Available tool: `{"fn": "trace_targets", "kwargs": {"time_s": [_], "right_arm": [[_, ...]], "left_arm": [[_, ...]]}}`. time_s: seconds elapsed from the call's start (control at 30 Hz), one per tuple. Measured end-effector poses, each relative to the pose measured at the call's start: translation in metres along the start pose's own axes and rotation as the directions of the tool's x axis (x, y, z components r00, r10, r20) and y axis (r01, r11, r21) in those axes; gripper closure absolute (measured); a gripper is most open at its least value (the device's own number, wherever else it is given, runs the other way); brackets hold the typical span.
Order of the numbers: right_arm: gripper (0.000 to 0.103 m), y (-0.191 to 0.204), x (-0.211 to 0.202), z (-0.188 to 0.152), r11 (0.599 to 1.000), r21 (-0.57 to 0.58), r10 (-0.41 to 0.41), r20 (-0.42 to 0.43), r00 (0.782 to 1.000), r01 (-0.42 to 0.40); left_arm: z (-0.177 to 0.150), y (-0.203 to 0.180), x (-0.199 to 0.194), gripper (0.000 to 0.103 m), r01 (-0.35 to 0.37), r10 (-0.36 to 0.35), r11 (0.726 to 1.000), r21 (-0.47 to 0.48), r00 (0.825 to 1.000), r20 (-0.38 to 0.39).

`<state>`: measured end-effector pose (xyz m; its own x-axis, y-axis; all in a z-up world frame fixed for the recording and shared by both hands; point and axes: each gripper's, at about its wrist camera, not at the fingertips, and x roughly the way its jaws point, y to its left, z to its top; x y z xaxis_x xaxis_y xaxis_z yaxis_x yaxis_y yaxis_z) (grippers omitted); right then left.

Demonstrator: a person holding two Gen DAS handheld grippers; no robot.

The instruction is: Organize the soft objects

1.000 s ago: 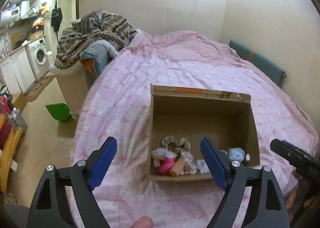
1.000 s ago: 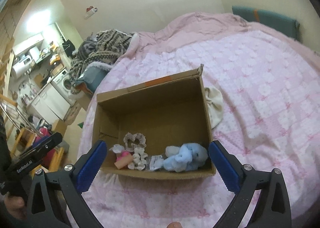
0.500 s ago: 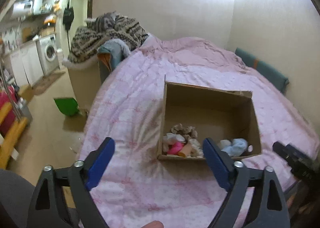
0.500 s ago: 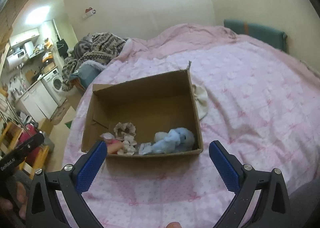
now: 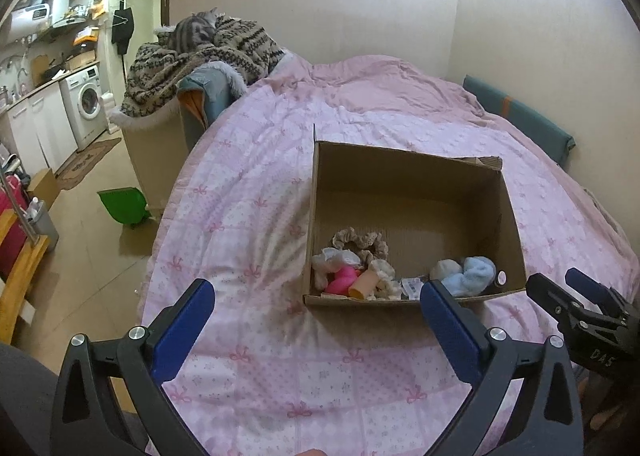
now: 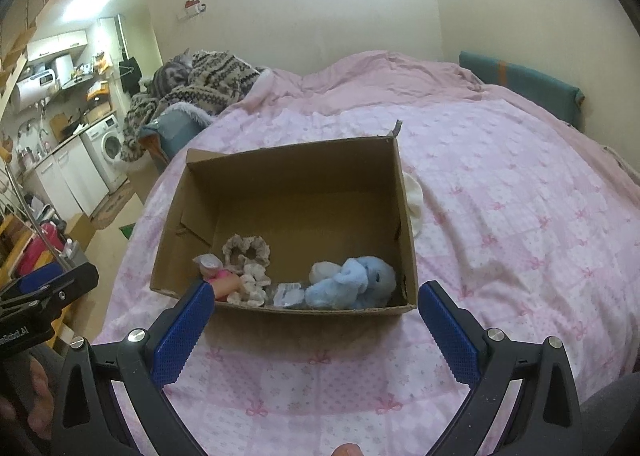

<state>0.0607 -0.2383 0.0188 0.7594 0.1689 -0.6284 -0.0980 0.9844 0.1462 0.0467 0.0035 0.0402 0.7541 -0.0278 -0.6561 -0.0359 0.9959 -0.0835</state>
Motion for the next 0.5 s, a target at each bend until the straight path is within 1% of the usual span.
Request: {"fn": "trace_targets", "kwargs": {"time_s": [0.23, 0.5], "right_arm": [[0.0, 0.0014, 0.0005, 0.0007, 1.0, -0.009, -0.008, 0.005, 1.0, 0.008], [0.0, 0.0005, 0.0015, 0.0014, 1.0, -0.007, -0.009, 0.003, 1.0, 0.009]], "left_arm": [[-0.0008, -0.0005, 0.0017, 0.0, 0.01, -0.01, 1.0, -0.001, 1.0, -0.002], [-0.0026, 0.0003, 0.0026, 0.0, 0.006, -0.006, 1.0, 0.004, 1.0, -0.008]]}}
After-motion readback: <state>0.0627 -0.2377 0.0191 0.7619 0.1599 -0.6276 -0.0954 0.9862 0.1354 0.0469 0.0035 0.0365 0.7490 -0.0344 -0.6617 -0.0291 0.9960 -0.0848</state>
